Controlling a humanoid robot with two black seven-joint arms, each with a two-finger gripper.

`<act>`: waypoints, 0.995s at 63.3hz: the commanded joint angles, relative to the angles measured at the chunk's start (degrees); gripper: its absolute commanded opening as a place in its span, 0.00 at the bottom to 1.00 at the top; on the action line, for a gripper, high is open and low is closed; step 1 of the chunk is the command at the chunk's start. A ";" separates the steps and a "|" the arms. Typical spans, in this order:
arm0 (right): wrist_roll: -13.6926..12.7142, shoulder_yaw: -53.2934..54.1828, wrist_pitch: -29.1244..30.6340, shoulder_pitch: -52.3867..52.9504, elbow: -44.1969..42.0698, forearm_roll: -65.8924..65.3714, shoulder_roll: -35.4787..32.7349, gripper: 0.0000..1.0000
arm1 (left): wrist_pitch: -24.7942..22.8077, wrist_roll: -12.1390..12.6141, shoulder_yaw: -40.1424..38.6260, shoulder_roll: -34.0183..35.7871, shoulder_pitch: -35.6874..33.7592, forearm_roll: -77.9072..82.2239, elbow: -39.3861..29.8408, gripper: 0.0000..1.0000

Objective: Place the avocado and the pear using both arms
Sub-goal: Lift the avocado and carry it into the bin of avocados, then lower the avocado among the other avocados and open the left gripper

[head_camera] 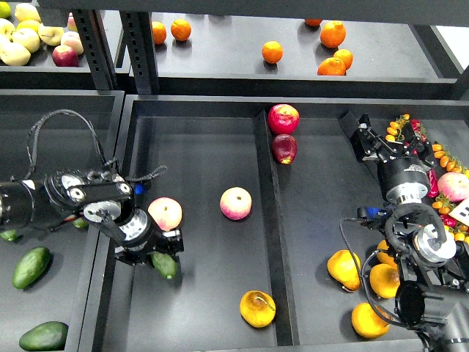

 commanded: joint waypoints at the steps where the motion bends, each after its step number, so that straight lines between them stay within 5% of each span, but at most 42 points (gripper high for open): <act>1: 0.00 0.01 0.03 -0.03 0.07 0.03 0.01 1.00 | 0.01 0.00 -0.03 4.40 -1.12 -0.14 -0.08 0.42; 28: 0.00 0.01 0.20 -0.03 -0.02 -0.06 0.01 1.00 | 0.01 0.00 0.23 19.35 1.96 0.65 -0.44 0.42; 63: 0.00 0.01 0.20 -0.74 -0.02 -0.06 0.01 1.00 | 0.01 0.00 -1.08 17.24 10.13 1.53 -0.08 0.46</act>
